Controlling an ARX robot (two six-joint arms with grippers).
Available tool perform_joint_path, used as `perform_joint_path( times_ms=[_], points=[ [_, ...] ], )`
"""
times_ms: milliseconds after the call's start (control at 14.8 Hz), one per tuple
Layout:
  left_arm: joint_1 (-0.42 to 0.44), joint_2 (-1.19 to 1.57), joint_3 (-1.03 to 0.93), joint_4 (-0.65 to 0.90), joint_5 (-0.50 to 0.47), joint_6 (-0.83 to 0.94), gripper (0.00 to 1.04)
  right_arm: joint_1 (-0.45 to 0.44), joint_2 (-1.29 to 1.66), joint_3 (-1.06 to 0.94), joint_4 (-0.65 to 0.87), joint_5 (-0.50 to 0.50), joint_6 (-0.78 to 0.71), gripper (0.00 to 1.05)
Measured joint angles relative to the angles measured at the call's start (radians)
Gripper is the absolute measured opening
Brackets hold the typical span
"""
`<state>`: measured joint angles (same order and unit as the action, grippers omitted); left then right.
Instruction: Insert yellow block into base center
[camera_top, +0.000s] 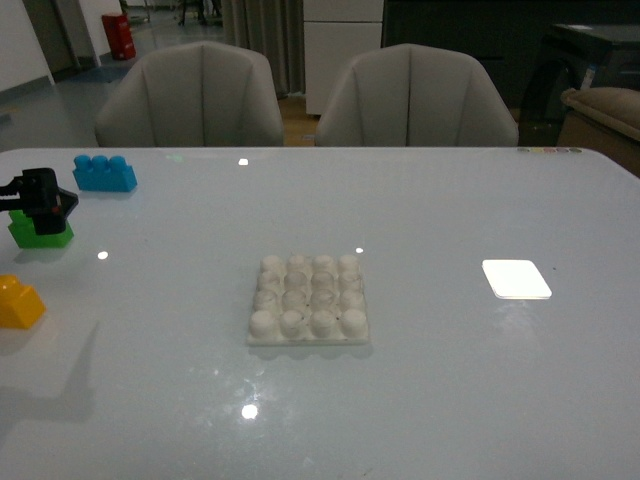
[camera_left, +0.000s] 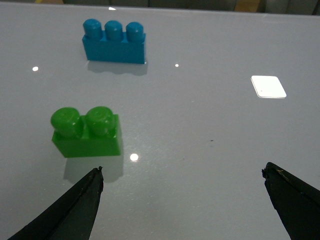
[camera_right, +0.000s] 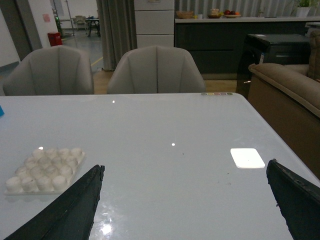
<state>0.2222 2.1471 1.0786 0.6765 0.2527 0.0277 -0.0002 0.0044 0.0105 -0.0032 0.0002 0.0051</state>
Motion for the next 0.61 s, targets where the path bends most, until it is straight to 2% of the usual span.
perform_joint_path(
  times_ms=[337,607],
  points=[
    [0.105,0.051,-0.002,-0.011,0.052,0.058,0.98,0.0,0.0,0.0,0.0,0.0,0.0,0.98],
    [0.127,0.063,-0.018,-0.02,0.07,0.065,0.98,0.0,0.0,0.0,0.0,0.0,0.0,0.98]
  ],
)
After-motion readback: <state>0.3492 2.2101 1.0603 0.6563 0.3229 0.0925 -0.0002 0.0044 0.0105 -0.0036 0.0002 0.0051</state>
